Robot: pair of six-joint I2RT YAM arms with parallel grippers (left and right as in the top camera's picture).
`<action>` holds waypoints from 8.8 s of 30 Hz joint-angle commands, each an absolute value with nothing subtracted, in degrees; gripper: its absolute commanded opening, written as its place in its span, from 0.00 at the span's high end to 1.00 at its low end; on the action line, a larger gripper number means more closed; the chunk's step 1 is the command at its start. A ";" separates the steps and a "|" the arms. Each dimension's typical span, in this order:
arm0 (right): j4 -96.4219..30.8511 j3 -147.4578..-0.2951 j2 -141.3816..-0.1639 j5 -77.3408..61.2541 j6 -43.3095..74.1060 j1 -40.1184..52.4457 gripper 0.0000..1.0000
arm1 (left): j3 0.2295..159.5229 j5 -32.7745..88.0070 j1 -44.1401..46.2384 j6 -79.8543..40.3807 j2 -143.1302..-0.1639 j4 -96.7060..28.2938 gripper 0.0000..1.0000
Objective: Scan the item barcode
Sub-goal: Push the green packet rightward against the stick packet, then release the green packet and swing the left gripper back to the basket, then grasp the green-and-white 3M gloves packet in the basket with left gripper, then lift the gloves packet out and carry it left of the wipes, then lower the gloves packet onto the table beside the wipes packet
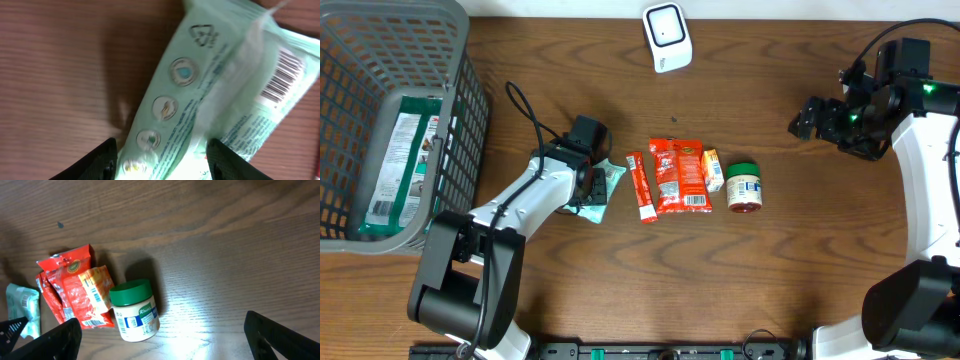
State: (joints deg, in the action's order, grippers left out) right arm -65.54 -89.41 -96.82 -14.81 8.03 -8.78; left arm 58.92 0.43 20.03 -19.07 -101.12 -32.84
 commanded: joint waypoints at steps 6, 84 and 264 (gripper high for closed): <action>-65.58 -89.38 -96.23 -15.27 7.86 -9.43 0.01 | 59.20 8.56 20.45 -17.39 -102.78 -29.87 0.43; -65.58 -89.38 -96.23 -15.27 7.86 -9.43 0.01 | 117.23 -21.45 -16.73 -4.08 -95.39 -64.66 0.06; -65.58 -89.38 -96.23 -15.27 7.86 -9.43 0.01 | 81.32 12.29 14.06 -26.89 -109.51 -51.24 0.93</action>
